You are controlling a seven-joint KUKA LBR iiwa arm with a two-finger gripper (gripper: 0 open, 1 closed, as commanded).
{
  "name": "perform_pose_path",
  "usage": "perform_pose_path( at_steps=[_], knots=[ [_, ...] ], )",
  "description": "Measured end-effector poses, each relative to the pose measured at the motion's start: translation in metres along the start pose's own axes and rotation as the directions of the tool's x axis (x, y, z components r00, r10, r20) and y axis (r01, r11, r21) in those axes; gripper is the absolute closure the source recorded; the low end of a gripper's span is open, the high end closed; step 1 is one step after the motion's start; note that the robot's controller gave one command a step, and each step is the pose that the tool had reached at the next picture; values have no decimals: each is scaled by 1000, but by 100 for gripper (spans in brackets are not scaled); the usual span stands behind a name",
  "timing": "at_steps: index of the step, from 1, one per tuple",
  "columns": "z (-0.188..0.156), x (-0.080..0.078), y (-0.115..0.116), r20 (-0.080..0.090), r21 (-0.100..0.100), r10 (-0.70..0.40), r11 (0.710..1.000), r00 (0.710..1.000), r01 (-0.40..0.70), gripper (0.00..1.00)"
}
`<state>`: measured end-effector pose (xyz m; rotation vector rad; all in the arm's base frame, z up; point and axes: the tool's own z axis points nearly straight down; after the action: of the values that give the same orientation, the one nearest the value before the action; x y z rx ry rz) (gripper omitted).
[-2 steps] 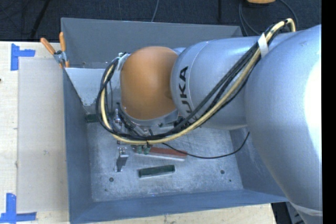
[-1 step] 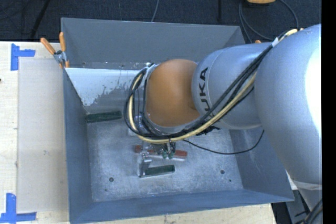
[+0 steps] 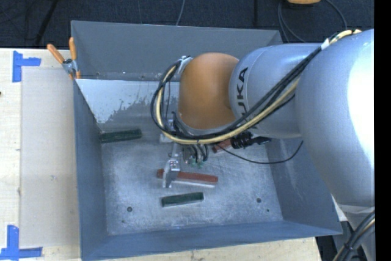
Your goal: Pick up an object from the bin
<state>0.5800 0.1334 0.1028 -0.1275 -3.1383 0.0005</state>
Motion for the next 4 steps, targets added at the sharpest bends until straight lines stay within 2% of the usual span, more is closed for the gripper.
perform_pose_path(
  at_steps=[1, 2, 3, 4],
  knots=[
    [-2, 33, -33, -1, 0, -168, 986, 986, 168, 0],
    [20, 24, -47, 0, -1, -77, 997, 997, 77, 0],
    [27, 58, -35, 20, 0, -185, 983, 982, 185, 100],
    [27, 58, -35, 20, 0, -185, 983, 983, 185, 100]
  ],
)
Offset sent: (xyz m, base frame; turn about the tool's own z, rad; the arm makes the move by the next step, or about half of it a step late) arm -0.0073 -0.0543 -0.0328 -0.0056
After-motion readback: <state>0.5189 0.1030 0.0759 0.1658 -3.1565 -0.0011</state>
